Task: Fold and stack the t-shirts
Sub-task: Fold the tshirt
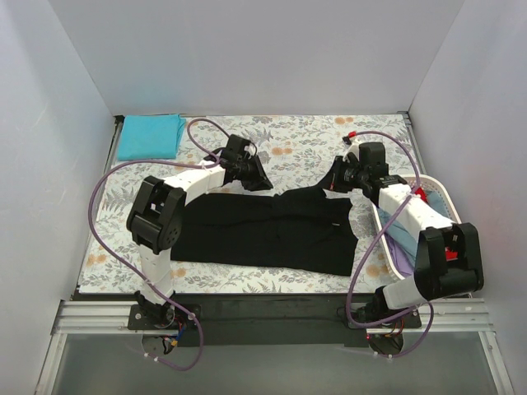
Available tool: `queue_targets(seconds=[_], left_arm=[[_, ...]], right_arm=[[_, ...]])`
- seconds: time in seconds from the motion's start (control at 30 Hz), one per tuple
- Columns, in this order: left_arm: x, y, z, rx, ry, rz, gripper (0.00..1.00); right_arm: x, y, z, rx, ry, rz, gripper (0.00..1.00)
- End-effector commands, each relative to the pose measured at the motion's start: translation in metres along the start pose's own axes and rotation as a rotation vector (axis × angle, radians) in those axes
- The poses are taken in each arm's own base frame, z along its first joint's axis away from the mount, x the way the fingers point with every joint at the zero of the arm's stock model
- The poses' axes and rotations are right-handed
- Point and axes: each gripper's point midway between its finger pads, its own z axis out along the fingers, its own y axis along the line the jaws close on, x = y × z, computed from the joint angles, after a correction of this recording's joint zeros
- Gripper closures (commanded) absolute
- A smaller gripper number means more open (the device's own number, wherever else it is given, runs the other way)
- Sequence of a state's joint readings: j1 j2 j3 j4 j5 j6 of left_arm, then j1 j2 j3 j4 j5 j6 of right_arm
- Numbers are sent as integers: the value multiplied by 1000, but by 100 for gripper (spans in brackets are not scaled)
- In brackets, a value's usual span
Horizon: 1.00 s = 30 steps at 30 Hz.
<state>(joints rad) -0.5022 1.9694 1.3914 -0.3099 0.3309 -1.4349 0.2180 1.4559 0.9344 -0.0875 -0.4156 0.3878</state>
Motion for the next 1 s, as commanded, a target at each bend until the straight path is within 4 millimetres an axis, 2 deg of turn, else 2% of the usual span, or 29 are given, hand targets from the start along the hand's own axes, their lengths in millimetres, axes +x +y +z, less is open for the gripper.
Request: queue_targets(seconds=[0.0,0.17,0.33,0.37,0.97], left_arm=[[3,0,-15,-15,-7,6,87],[13,6,-9,-15,36,6,86],[19,5,-4,4,74,9,86],[20,5,-4,7,79,8,86],[35,10,8,19,147,21,86]], right_arm=[[-9,22,-10,-79,-53,-79,99],[-4,31,-19,-108,-72,-117,99],[15,32,-23,-131,-46,-126,99],[11,36,-25,-144,-71,-143,99],[54,48,-54,-234,-77,-186,98]])
